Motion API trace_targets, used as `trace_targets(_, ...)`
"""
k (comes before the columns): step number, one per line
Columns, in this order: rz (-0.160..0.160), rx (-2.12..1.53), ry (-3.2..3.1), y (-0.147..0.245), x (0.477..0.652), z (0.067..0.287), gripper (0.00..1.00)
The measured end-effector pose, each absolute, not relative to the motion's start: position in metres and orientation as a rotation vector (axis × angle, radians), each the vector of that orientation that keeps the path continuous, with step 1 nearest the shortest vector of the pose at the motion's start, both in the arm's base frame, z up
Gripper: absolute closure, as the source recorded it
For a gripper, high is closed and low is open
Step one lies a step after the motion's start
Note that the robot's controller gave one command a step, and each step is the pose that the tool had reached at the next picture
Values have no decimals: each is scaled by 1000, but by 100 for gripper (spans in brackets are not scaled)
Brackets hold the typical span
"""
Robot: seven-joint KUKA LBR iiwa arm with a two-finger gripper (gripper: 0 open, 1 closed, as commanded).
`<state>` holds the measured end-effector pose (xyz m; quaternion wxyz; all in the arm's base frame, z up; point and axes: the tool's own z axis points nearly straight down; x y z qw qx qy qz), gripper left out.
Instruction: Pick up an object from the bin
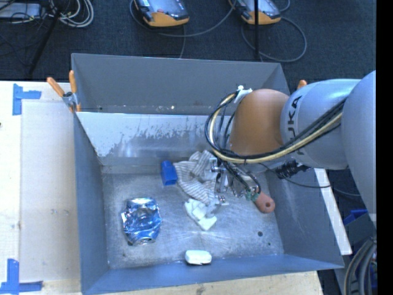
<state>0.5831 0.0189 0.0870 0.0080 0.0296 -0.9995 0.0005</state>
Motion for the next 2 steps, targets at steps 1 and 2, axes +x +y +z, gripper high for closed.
trace_targets(1,1,93,-3125,19,583,87,100)
trace_targets(2,-1,92,-3123,19,576,90,100)
